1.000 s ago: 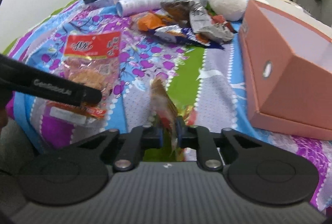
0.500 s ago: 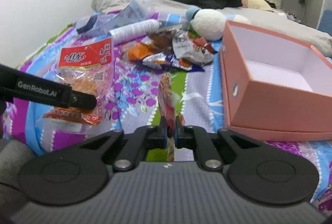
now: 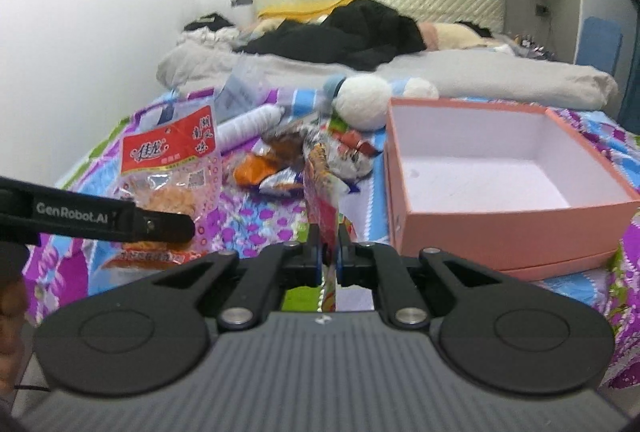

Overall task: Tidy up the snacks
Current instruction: 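Carry both packets over the pink box and open both grippers to drop them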

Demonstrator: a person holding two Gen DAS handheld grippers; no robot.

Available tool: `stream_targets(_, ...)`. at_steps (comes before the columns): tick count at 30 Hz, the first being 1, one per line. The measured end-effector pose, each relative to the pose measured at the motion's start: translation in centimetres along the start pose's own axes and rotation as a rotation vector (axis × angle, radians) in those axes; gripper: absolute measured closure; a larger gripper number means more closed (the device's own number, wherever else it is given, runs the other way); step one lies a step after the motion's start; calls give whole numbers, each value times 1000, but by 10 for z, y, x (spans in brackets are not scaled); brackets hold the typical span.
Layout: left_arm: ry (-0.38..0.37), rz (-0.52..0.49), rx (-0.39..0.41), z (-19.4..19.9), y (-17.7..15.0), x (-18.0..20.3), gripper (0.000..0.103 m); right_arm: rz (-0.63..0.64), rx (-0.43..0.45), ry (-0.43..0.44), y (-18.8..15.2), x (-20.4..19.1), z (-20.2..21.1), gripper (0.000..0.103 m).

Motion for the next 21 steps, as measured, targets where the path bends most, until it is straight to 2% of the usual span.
stream_targets(8,-64,-46,-8,-6,4,34,41,-29,48,-62,1,20,24,93)
stream_targets(14,-114,-94,-15,-30,19,65,41,-60,58,-103,1,46,20,93)
stream_targets(21,-159,-120,-24,-70,47,110,41,-66,80,-166,23,89,3,93)
Point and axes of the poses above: each gripper's, at about its wrist camera, not at the fingertips, and z roughly against the way its jaws point, x to its right, y to its top, the point moved 5 cm from there along -z, roughly the way its jaws point, and after that the axes turned 6 degrees about z, right-handed, at the moved point
